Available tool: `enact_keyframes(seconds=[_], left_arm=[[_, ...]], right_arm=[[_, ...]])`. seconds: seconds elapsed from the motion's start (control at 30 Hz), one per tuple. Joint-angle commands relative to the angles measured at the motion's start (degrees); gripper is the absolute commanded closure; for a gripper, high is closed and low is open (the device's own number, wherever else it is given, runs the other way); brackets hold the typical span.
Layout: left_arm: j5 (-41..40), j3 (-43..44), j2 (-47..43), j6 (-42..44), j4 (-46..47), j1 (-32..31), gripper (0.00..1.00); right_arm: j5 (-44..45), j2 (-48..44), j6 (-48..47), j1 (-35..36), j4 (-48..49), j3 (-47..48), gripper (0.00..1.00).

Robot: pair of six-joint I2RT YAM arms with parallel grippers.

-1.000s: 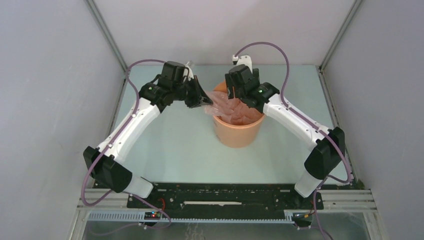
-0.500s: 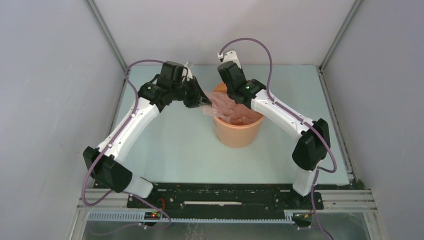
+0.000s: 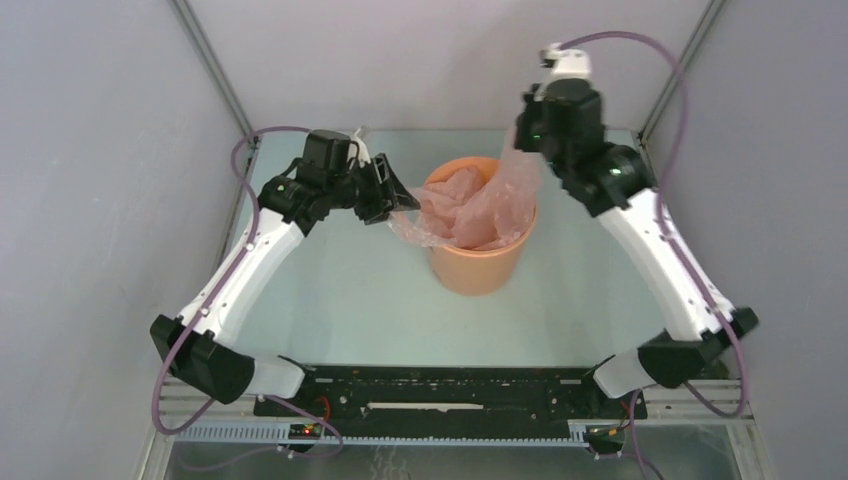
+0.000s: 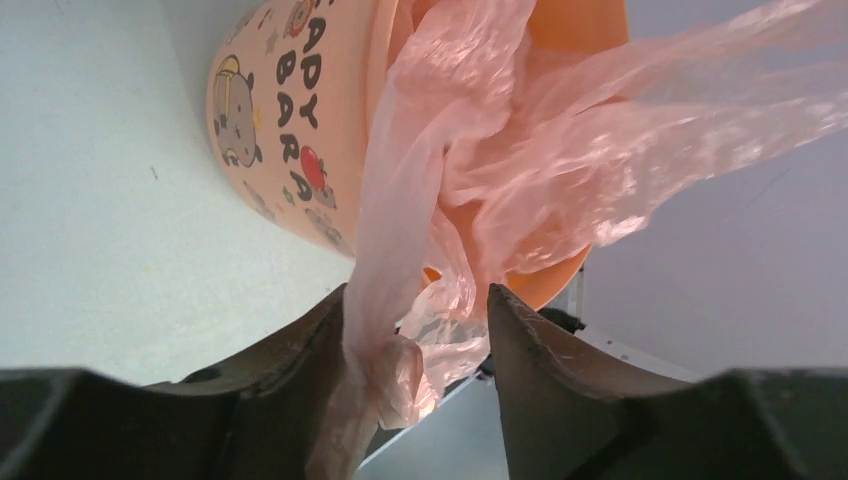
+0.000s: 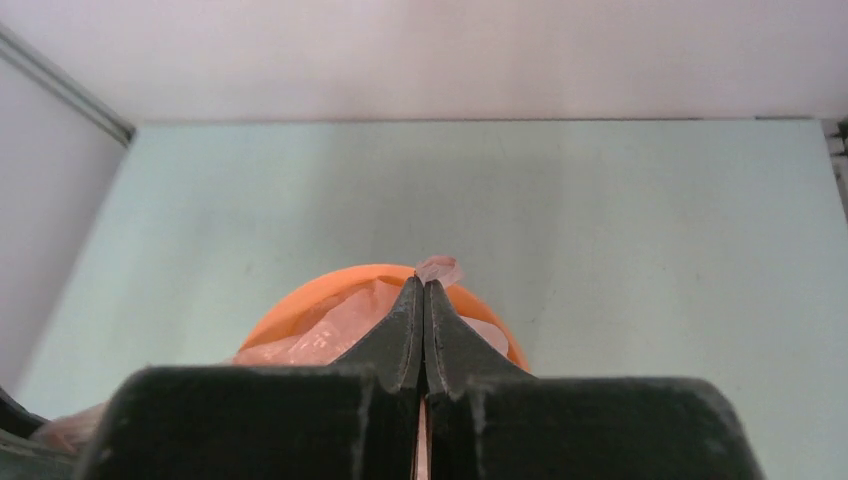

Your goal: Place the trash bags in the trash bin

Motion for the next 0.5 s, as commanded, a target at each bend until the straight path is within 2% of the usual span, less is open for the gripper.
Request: enact_keyframes(seconds=[0.0, 0.17, 0.2, 0.33, 0.43, 0.47], left_arm=[[1.6, -4.0, -5.1, -0.7, 1.9, 0.3, 0.40], [4.4, -7.9, -5.3, -3.2, 6.2, 0.0, 0.39], [4.2, -7.8, -5.1, -3.0, 6.4, 0.0, 0.45], [2.9, -4.6, -3.9, 0.3, 1.8, 0.9, 0.82], [2.3, -2.1, -3.6, 2.3, -0.3, 2.6, 0.99], [2.1, -1.2, -3.5, 2.7, -1.1, 3.3, 1.00]], right_arm=[[-12.4, -7.9, 10.5, -6.3, 0.4, -6.0, 1.00], [-20.9, -11.0, 13.1, -10.0, 2.3, -10.5, 1.00], [-22.3, -11.6, 13.2, -10.5, 2.6, -11.2, 1.00], [-30.5, -14.9, 12.6, -14.9, 5.0, -15.8, 1.00], [-36.2, -16.1, 14.5, -22.8, 3.1, -16.8, 1.00], [-38.8, -16.2, 15.2, -25.7, 1.7, -16.8, 1.00]])
